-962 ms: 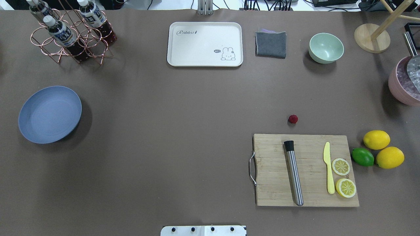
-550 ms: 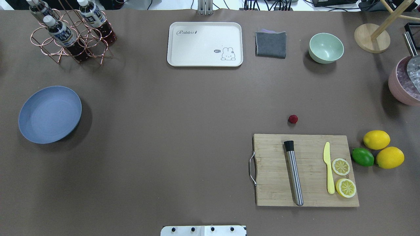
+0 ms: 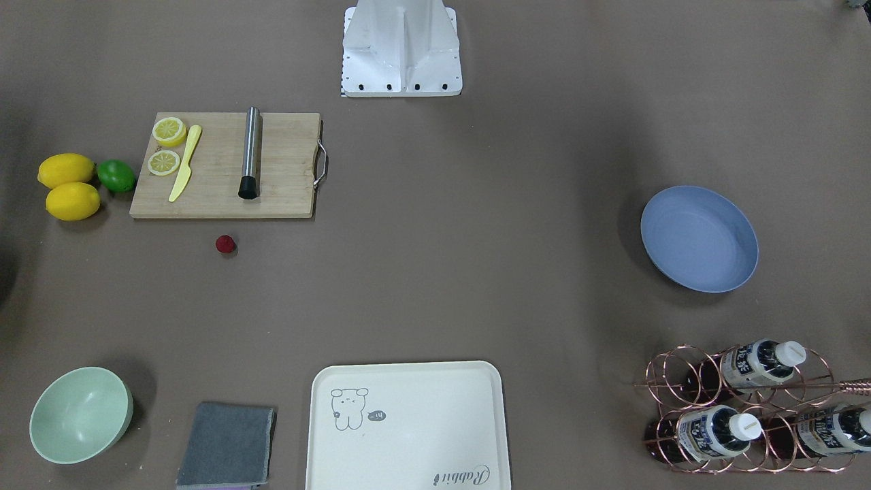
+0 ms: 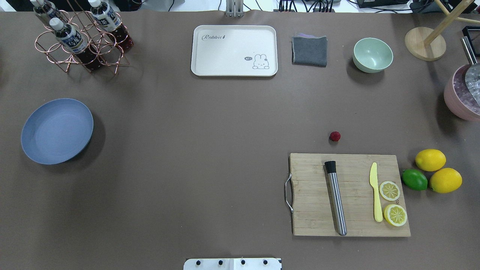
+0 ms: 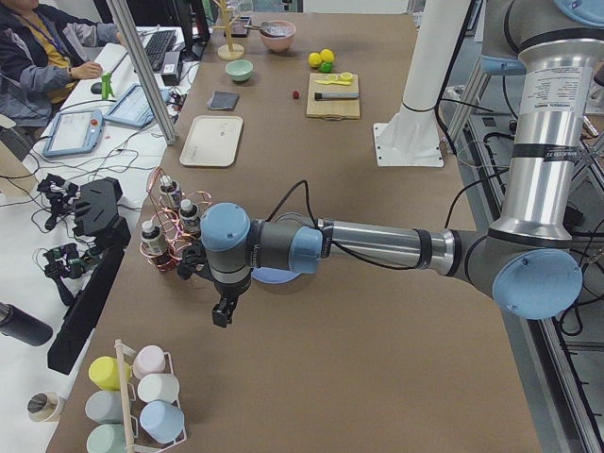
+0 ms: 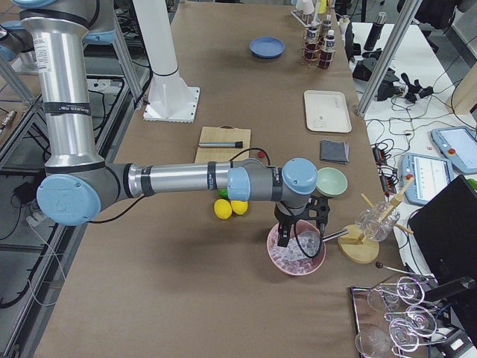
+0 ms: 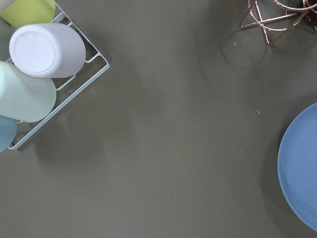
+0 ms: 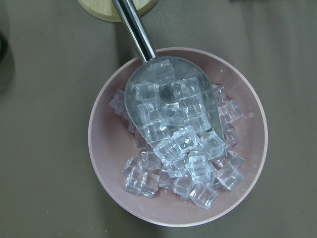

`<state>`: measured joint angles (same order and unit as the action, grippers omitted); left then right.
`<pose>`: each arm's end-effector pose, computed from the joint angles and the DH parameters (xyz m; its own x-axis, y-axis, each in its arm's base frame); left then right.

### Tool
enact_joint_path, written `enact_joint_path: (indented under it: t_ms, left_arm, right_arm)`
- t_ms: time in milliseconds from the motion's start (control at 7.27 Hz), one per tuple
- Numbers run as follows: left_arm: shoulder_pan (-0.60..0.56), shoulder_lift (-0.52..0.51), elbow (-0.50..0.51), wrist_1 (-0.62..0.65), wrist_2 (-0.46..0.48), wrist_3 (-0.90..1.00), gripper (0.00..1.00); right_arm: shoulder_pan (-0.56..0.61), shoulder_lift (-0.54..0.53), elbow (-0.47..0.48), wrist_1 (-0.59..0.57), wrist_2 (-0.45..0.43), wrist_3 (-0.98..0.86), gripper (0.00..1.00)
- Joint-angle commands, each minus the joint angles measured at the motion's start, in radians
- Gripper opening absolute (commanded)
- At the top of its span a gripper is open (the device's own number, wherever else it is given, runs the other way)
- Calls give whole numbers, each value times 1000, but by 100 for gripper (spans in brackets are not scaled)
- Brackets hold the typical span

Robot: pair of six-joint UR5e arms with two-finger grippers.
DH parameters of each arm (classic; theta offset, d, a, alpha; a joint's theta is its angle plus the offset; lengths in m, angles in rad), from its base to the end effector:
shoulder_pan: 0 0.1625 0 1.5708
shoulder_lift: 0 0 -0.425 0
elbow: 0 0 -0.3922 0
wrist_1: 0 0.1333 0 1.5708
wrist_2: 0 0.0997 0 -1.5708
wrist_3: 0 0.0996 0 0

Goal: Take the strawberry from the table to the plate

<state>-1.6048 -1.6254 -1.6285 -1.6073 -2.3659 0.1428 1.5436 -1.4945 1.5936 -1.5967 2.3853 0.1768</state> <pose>-0.0799 -0.5194 0.5971 0.7010 0.2218 -0.6778 -0.0668 0.9666 0.2472 0.0465 -0.5286 0.6083 0.6786 0.1046 0.7270 -0.0937 0.9940 -0.0556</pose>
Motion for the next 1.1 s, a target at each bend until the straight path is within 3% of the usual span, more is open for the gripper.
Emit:
enact_joint_path:
  t_ms: [0,138,275,412,688,962]
  left_arm:
    - [95,16,-28,-52,-29,-167,98]
    - [170,12,-30,-69,-32,-261,98]
    - [233,16,-15,-198,-27,-390,98]
    - [294,16,43,-358,-23,-526,98]
    - [384,2,201,-619,-18,-690,97]
    - [408,-16,254,-649,-18,-693,91]
  right_arm:
    - [-20,-4,3,90,30,0,100]
    - [-48,-6,3,133,69,3,100]
    - [-62,-16,2,191,77,1,100]
    - [-85,-39,-6,292,72,6,100]
    - [-112,-38,-11,324,66,10,100]
    - [-120,-36,-9,324,71,27,100]
